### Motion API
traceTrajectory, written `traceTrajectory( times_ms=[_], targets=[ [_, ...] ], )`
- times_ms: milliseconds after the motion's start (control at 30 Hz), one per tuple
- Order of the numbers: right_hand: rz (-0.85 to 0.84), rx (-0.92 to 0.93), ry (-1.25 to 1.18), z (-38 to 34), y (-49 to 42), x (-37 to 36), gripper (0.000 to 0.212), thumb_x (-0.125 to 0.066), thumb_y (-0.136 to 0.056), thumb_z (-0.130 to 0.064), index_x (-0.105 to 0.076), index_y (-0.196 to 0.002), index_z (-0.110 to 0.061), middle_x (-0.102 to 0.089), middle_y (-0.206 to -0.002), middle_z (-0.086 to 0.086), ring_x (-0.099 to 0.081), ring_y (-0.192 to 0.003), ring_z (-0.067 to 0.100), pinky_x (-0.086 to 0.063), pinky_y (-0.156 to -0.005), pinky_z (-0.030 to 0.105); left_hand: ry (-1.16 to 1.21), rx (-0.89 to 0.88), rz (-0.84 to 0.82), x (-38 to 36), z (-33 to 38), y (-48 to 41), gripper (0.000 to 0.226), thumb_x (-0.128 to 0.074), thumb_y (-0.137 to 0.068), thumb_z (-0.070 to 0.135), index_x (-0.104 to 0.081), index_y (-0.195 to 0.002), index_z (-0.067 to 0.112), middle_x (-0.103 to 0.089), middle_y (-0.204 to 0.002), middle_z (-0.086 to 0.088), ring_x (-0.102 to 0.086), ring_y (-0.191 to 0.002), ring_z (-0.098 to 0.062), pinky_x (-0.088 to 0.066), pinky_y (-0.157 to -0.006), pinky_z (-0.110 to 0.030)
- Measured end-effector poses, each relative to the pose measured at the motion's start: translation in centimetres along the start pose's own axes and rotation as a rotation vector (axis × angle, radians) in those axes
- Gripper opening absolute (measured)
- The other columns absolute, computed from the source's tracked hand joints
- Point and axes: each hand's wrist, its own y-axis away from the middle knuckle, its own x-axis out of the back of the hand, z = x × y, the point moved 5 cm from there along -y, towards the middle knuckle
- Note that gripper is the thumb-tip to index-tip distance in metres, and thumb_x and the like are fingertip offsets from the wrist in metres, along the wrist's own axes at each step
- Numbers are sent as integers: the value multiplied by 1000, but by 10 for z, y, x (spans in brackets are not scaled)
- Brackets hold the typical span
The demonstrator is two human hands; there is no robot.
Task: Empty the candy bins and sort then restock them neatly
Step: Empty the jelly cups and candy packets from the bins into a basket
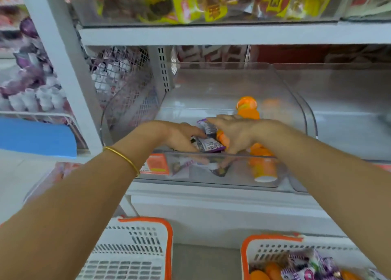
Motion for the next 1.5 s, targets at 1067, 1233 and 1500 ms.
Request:
traceTrajectory(
  times_ms=[1067,1233,1500],
  targets=[
    [380,-169,-411,24,0,11,46,-75,-77,-15,-57,-117,-4,-57,-111,11,-52,-99,24,-33,-63,26,9,-209,253,11,10,-36,59,-66,-86,10,-32,-133,7,-54,-128,-10,-52,-113,-23,-42,-91,-30],
    [503,-157,-486,24,4,19,26,-71,-79,-7,-63,-102,0,-60,-101,13,-50,-88,22,-37,-59,25,50,-153,397,24,8,-29,64,-63,-89,9,-28,-143,11,-49,-135,-16,-51,-112,-25,-38,-85,-25],
    [898,-121,-765,15,57,43,17,-71,-77,-5,-58,-83,-13,-60,-89,4,-51,-82,16,-41,-67,25,231,-183,696,37,5,32,42,-59,-90,3,-50,-129,14,-65,-118,-7,-58,-111,-25,-49,-90,-42]
  ],
)
